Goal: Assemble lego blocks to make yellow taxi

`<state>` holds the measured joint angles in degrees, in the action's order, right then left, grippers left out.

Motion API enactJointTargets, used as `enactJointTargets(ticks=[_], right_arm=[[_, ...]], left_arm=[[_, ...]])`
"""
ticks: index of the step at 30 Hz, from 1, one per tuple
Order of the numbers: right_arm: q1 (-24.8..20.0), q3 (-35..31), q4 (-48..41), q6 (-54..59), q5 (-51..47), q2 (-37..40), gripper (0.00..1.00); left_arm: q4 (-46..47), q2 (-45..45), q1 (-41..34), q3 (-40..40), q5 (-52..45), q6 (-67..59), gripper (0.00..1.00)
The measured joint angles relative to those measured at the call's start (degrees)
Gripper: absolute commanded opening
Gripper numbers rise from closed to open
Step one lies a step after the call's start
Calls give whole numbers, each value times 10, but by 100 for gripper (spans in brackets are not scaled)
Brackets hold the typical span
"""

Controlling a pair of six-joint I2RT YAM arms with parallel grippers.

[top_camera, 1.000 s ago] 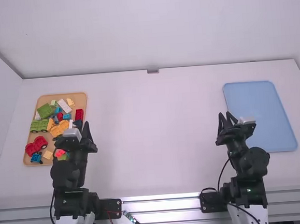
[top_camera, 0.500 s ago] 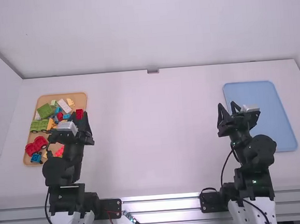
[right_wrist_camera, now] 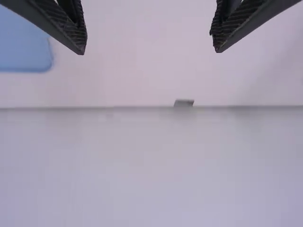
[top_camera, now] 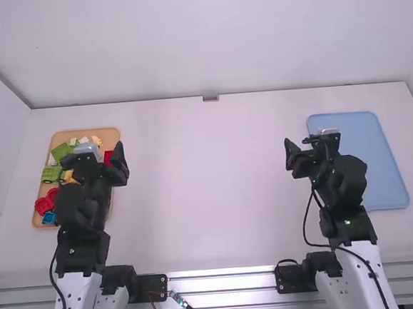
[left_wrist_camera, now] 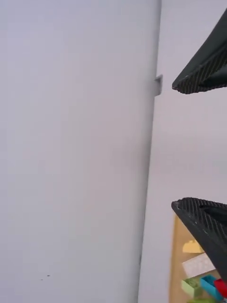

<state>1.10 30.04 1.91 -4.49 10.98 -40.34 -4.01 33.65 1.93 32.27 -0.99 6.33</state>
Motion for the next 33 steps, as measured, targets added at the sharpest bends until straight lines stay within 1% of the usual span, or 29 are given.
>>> enactJointTargets(ticks=[2, 5, 7, 8, 12, 15, 22, 23, 28, 33], right_arm=[[5, 0, -6, 0, -6, -11, 74], [22, 0, -10, 0, -23, -35, 80], [27, 0, -10, 0, -25, -44, 81], [34, 0, -11, 0, -27, -58, 83], [49, 0, -11, 0, -32, -86, 88], [52, 0, -7, 0, -45, -107, 92], [52, 0, 17, -4, -81, -148, 99], [52, 0, 24, -7, -82, -155, 99], [52, 0, 60, -26, -82, -184, 99], [52, 0, 71, -2, -73, -196, 99]], left_arm=[[9, 11, 0, 11, 1, 0, 63], [41, 42, 0, 34, 2, 0, 70], [52, 51, 0, 36, 2, 0, 72], [72, 69, 0, 36, 2, 2, 75], [109, 114, 0, 36, 2, 2, 81], [110, 139, 0, 36, 2, 2, 86], [107, 188, 0, 36, 2, 2, 93], [104, 195, 0, 36, 2, 3, 99], [96, 207, 0, 36, 2, 15, 99], [90, 207, 0, 36, 9, 19, 99]])
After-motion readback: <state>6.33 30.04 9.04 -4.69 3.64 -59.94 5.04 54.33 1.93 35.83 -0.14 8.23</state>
